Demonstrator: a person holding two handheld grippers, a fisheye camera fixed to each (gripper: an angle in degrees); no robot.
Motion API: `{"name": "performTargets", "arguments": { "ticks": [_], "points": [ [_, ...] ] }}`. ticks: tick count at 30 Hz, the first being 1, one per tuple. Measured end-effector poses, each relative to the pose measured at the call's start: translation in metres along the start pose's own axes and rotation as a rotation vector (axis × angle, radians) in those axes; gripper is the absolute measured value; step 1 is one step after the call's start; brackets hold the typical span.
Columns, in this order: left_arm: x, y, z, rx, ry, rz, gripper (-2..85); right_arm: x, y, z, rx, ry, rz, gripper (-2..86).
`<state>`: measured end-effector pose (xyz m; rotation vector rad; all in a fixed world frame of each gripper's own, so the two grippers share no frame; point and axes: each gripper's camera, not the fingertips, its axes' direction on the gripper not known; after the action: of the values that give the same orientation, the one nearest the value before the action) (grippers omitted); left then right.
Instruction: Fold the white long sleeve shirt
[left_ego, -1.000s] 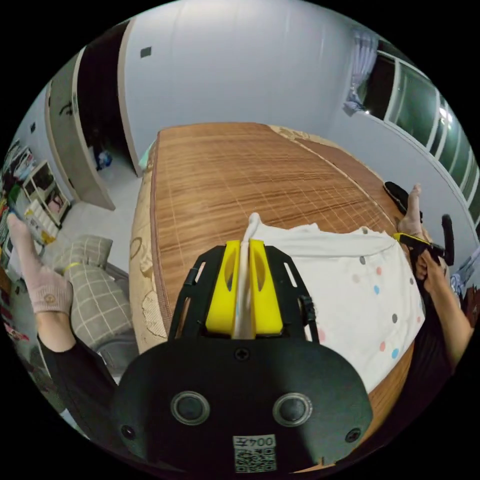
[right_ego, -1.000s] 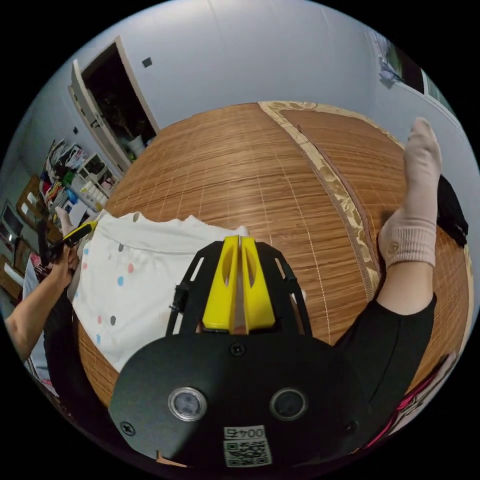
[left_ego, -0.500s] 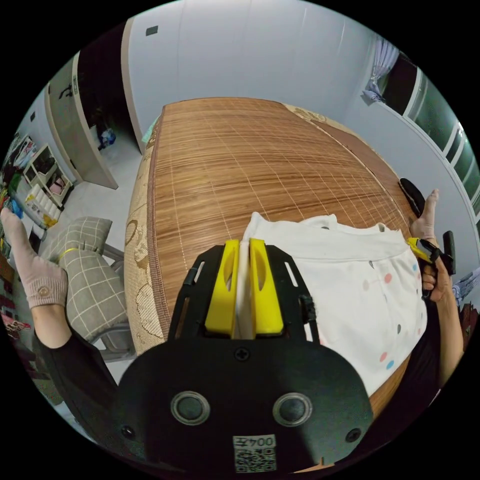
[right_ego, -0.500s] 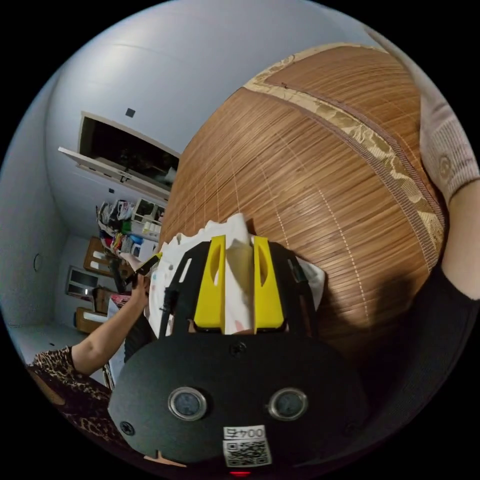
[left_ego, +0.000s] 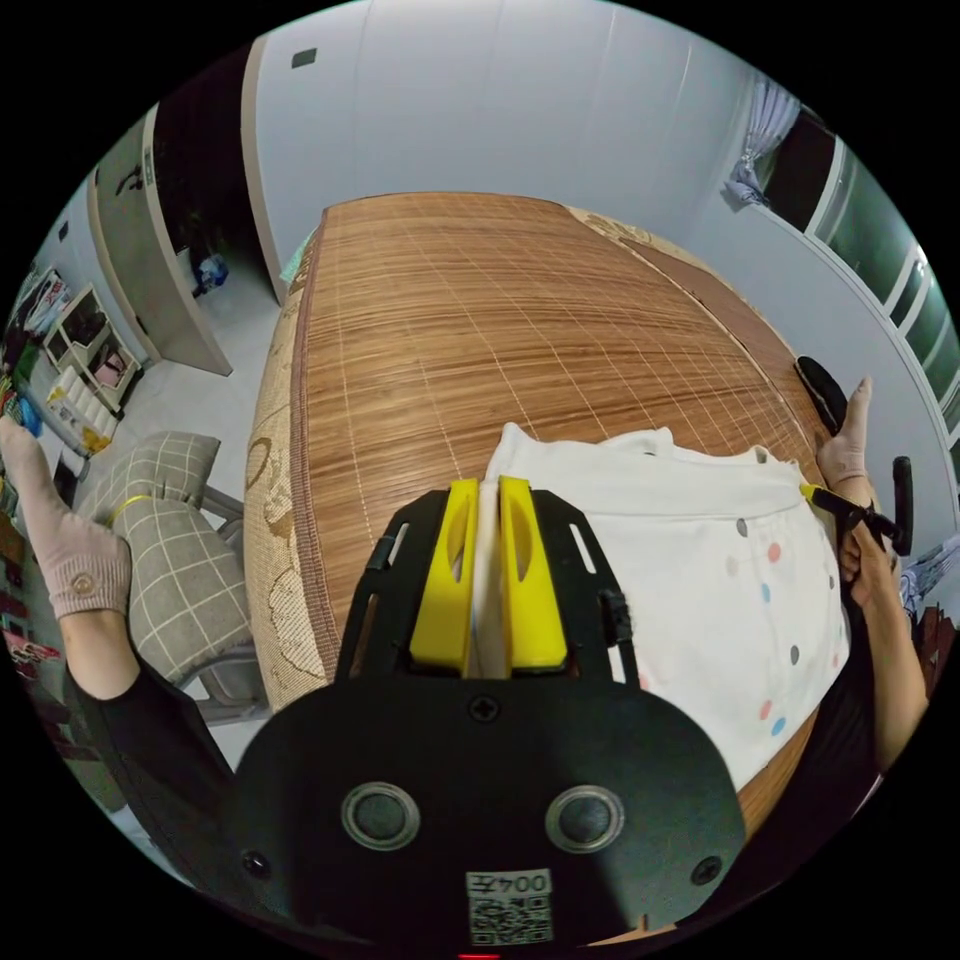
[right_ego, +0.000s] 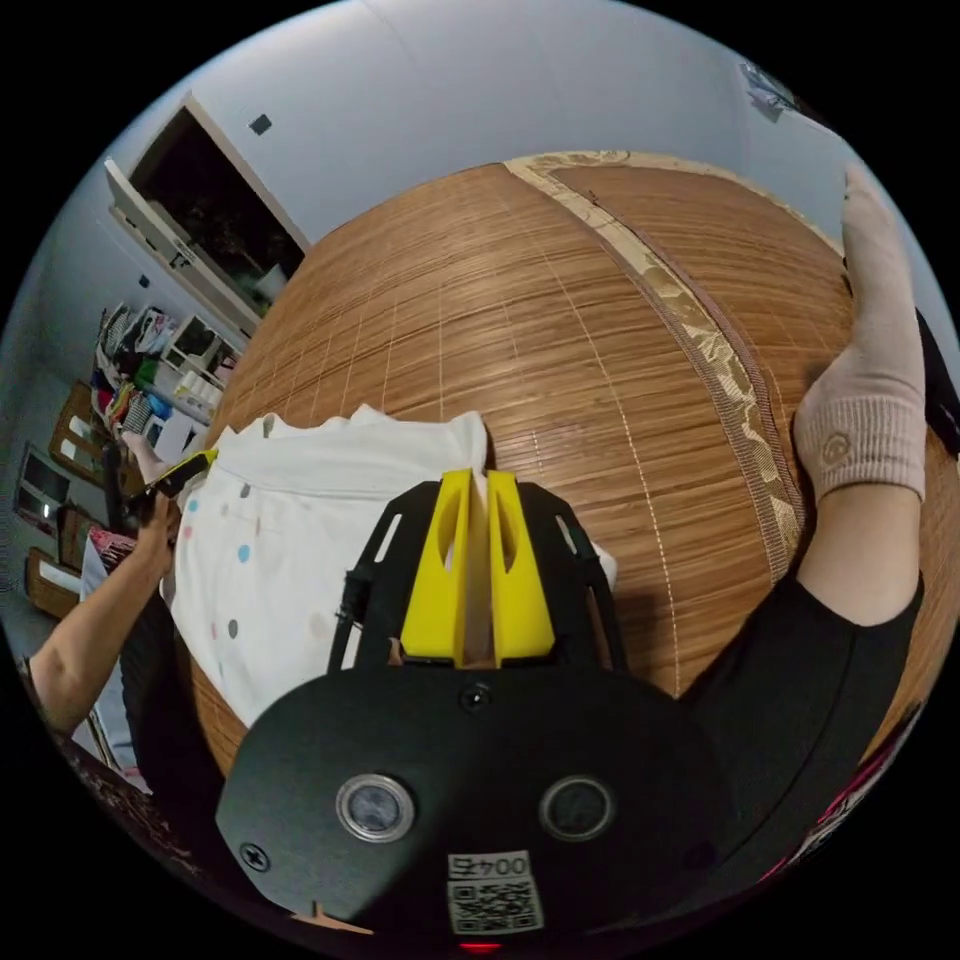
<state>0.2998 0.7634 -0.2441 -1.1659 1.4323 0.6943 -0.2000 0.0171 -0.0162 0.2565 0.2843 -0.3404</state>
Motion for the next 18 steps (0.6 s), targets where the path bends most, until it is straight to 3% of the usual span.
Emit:
{"name": "performTargets", "arguments": {
  "ticks": [4, 8, 14, 18],
  "points": [
    [-0.008, -0.001, -0.001, -0.001, 0.003, -0.001, 2.6, 0.002, 0.010, -0.021, 0.102, -0.045, 0.094, 6.5],
    [-0.014, -0.001, -0.002, -0.003, 0.000, 0.001, 2.7, -0.037, 0.019, -0.044, 0.234, -0.045, -0.058, 11.1],
    [-0.031, 0.000, -0.005, -0.010, 0.032, -0.014, 3.3, -0.083, 0.028, 0.029, -0.020, 0.048, -0.221, 11.3],
    [-0.059, 0.000, -0.012, -0.009, 0.137, -0.091, 4.4, -0.095, 0.036, 0.035, 0.014, 0.105, -0.249, 11.3]
  ]
}}
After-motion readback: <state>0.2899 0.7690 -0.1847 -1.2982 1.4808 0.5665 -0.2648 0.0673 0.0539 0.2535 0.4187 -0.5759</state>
